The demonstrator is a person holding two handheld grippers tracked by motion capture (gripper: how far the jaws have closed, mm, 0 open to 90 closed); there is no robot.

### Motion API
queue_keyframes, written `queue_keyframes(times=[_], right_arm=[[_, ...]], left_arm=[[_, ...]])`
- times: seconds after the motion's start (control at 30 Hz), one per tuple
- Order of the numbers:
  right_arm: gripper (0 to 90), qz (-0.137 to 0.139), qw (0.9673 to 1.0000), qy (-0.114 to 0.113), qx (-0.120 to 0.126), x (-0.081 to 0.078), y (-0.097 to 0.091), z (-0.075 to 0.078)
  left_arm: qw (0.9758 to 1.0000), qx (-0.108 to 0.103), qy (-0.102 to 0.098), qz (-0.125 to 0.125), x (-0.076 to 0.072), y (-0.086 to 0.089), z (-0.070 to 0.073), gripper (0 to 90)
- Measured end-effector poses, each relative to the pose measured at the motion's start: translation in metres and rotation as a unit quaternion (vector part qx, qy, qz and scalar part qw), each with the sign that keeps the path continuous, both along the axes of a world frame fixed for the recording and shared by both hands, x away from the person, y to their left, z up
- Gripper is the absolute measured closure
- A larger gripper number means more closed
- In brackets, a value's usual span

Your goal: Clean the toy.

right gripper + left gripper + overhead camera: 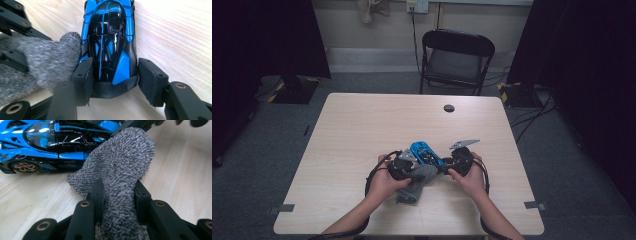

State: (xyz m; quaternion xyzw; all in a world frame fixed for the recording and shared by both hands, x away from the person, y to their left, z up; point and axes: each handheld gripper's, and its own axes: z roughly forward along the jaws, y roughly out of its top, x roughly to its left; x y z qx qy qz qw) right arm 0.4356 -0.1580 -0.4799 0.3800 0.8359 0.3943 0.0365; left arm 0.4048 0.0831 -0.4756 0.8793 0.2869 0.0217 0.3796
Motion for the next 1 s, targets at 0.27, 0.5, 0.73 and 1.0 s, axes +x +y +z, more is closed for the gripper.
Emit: queue_keyframes(times=[0.27,0.5,0.73,1.0], right_arm=[[47.7,0.001,1.0,-0.001,-0.001,0.0,0.0,0.0],[47.7,0.001,1.0,0.0,-0.001,0.0,0.001,0.0],[47.7,0.002,1.0,0.001,-0.001,0.001,0.001,0.0],[47.8,0.0,1.0,0.002,0.001,0.001,0.001,0.001]], left_arm=[[0.9998,0.015,-0.007,0.011,0.01,0.001,0.002,68.4],[0.9993,0.016,-0.01,0.032,0.019,0.012,0.002,68.4],[0.9982,0.018,-0.011,0.056,0.029,0.024,0.003,68.3],[0.9965,0.021,-0.012,0.08,0.042,0.037,0.004,68.3]])
